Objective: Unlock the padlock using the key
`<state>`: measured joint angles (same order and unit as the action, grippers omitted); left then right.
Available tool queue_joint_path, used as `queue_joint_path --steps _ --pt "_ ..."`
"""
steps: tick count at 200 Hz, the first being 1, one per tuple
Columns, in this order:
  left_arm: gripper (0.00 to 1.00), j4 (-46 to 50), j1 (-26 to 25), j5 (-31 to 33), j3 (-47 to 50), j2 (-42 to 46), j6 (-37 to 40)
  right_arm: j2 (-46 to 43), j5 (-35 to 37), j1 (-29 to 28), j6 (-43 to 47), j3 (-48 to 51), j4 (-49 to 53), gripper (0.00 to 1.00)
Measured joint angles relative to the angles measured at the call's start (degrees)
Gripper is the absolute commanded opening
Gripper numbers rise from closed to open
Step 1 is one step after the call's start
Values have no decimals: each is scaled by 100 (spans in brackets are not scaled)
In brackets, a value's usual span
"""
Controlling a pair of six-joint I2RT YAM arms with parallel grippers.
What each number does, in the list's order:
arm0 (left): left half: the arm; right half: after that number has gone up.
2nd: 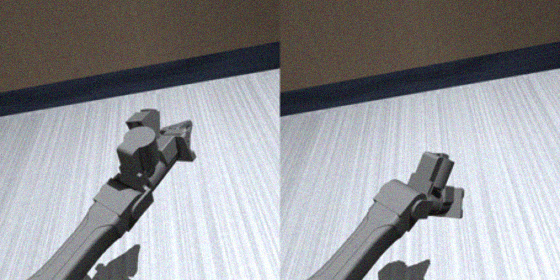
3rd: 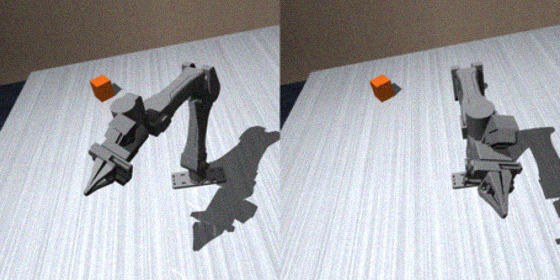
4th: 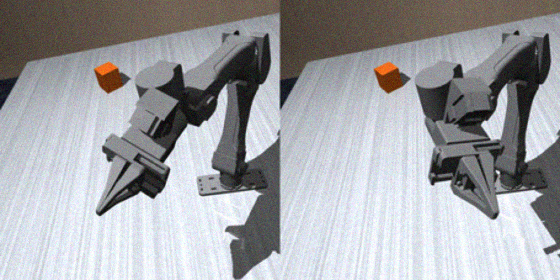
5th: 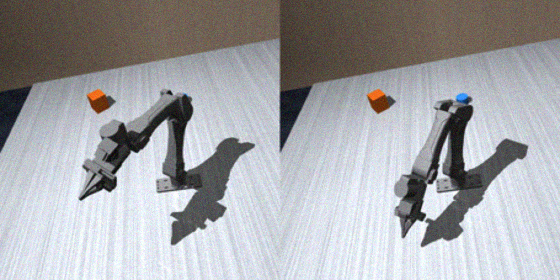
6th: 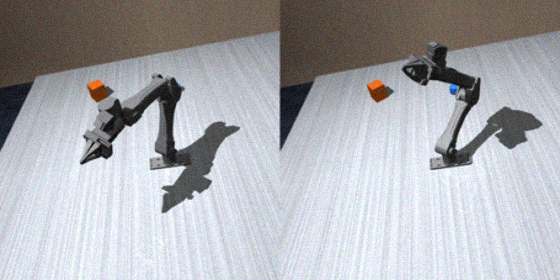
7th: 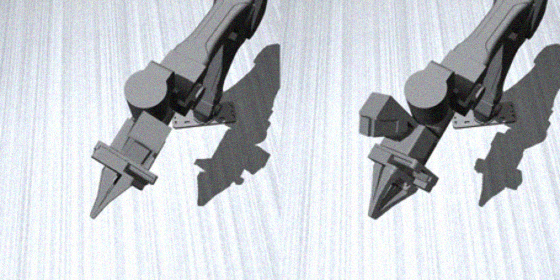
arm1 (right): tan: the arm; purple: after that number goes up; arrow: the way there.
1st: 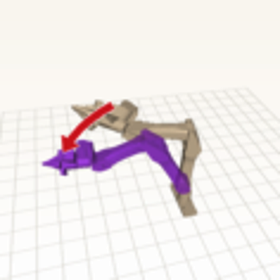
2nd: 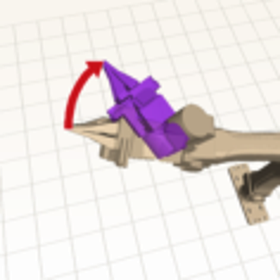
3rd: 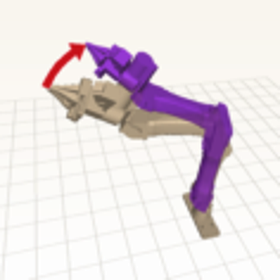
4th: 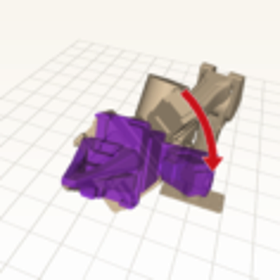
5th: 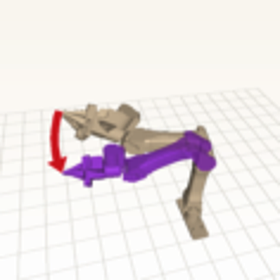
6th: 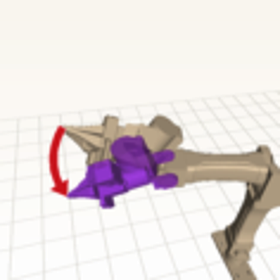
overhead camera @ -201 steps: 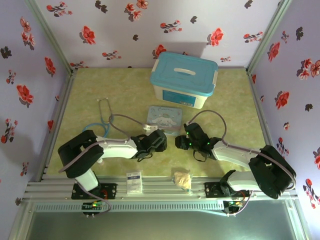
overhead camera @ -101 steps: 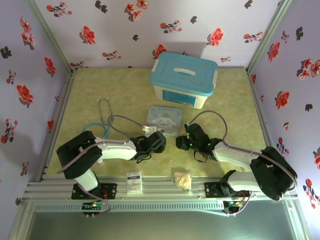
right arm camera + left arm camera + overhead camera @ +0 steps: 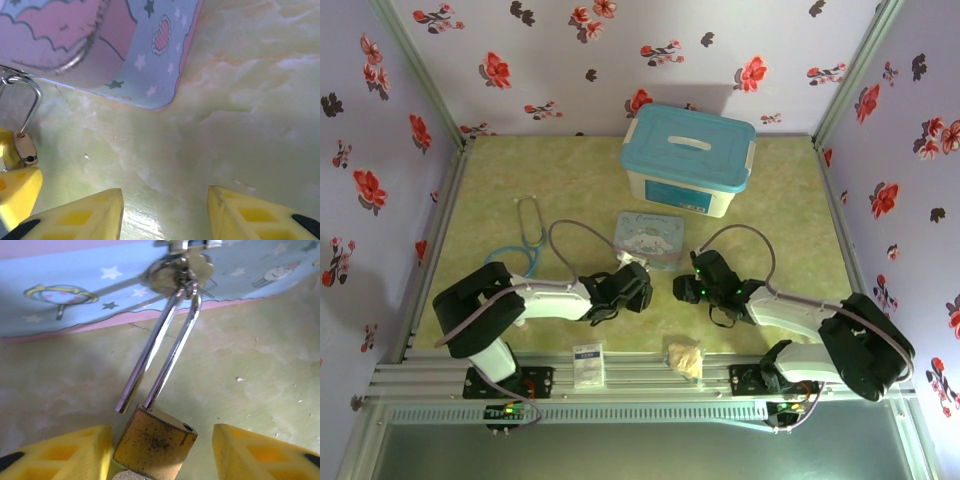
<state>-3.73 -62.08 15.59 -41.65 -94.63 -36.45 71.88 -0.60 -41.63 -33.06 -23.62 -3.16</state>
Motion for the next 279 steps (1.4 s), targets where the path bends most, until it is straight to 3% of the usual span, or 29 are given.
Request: queue_joint_path --steps 66,81,157,279 --pt "38 315 22 -61 -214 -109 839 -256 4 0 0 52 4 48" --pt "30 310 22 -52 -214 -109 892 -256 7 0 0 52 2 48" --pt "29 291 11 31 -173 -55 1523 -22 94 44 4 -160 44 48" --pt "24 420 398 35 -188 63 3908 -76 520 380 7 -911 306 48"
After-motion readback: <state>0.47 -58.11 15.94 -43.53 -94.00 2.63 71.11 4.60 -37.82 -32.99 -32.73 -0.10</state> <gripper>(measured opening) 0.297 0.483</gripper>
